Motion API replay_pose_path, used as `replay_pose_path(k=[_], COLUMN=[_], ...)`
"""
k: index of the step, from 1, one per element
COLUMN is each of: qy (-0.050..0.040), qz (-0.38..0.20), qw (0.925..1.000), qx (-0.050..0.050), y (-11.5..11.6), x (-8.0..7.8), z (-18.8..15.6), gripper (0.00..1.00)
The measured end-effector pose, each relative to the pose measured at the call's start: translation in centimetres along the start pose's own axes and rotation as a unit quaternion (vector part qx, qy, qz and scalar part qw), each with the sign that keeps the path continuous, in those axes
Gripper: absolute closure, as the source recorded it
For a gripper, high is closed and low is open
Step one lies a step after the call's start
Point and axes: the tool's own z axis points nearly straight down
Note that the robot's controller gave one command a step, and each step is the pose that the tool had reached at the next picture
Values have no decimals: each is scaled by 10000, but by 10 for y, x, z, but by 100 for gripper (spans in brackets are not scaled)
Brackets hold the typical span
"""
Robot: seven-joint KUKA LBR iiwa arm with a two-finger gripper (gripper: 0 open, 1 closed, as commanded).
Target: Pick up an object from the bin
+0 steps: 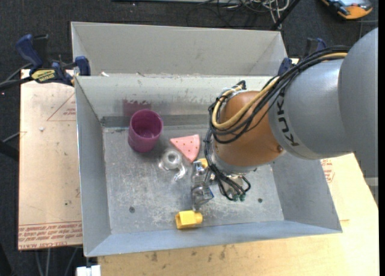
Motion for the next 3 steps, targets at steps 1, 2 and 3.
replay_pose_path(k=[1,2,3], qy=[-69,69,90], qz=[19,-278,-39], qw=[10000,9996,9999], qx=[48,54,65], y=[-4,-18,16], x=[2,-28,-49], z=[3,1,-49], gripper=[0,0,0])
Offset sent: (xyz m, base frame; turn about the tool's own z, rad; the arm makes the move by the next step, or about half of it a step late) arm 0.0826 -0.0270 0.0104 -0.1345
